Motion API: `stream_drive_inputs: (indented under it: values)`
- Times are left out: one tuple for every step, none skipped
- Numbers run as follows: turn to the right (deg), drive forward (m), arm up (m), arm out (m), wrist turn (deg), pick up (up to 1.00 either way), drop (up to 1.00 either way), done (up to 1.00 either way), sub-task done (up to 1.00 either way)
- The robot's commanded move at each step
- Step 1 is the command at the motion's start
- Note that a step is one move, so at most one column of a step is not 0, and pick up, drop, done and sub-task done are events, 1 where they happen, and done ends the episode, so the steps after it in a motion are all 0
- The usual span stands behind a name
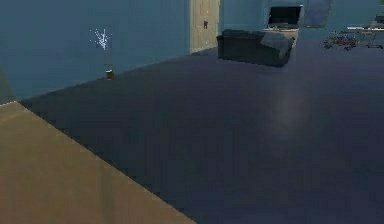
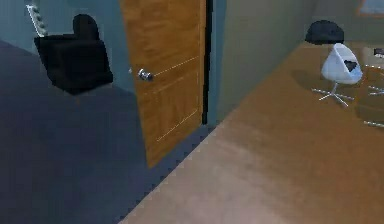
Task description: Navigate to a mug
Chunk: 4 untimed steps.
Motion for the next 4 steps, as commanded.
stream_drive_inputs:
  values:
    - [-6.0,0.0,0.0,0.0,0.0,0.0,0.0,0.0,0.0]
    - [0.0,0.45,0.0,0.0,0.0,0.0,0.0,0.0,0.0]
    - [-45.0,0.0,0.0,0.0,0.0,0.0,0.0,0.0,0.0]
    - [-6.0,0.0,0.0,0.0,0.0,0.0,0.0,0.0,0.0]
